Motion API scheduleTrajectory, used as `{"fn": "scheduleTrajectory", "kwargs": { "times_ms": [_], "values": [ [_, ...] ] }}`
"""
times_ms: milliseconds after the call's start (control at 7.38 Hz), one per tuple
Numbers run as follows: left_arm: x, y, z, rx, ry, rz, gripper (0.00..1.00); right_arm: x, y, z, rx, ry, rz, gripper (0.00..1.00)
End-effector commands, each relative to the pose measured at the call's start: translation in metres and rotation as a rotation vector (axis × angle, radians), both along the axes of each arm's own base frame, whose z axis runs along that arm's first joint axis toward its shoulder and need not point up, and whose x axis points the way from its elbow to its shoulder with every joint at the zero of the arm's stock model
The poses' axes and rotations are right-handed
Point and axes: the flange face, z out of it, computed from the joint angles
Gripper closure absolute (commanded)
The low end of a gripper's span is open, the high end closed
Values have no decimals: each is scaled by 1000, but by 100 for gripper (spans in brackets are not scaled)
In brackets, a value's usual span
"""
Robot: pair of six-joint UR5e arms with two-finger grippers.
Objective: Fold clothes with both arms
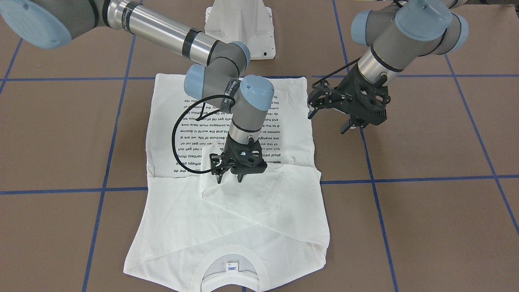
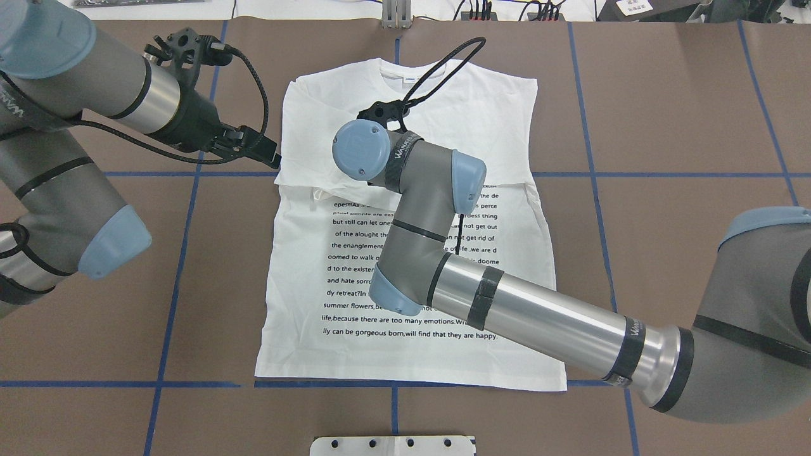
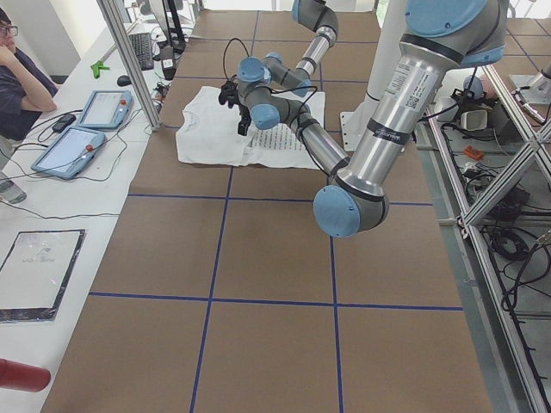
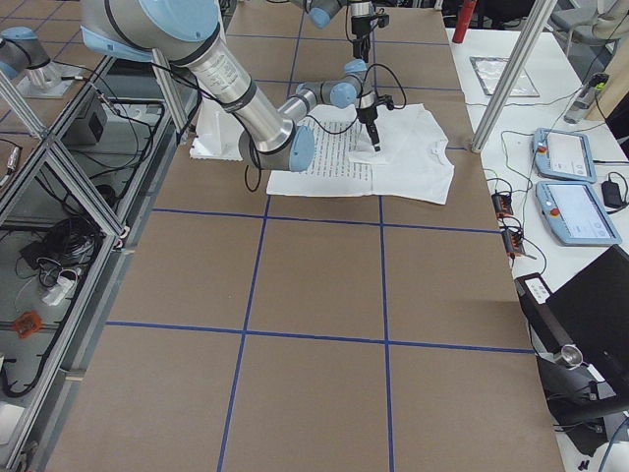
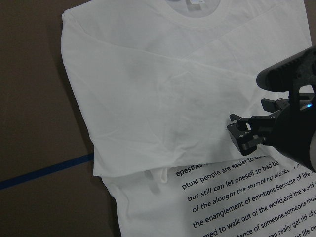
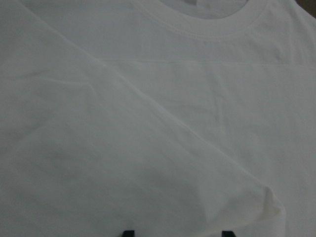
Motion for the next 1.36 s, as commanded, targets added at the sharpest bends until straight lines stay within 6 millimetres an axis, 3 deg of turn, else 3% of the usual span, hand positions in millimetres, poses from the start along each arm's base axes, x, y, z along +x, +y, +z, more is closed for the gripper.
{"fn": "scheduleTrajectory", "kwargs": {
  "times_ms": [0, 136, 678, 813, 1084, 1220],
  "values": [
    [0, 0, 0, 1, -1, 0, 0, -3, 0, 0, 4, -6, 4, 36],
    [0, 0, 0, 2, -1, 0, 0, -3, 0, -7, 8, -13, 4, 49],
    [0, -1, 1, -1, -1, -1, 0, -6, 5, -1, 2, -1, -5, 53],
    [0, -1, 2, -3, -4, -2, 0, -5, 5, -4, 4, -4, -3, 62],
    [0, -1, 1, -1, -1, -1, 0, -3, 6, -9, 2, -6, -3, 100],
    [-1, 0, -1, 1, 1, -1, 0, -2, 7, -10, -3, 4, -3, 100]
  ]
}}
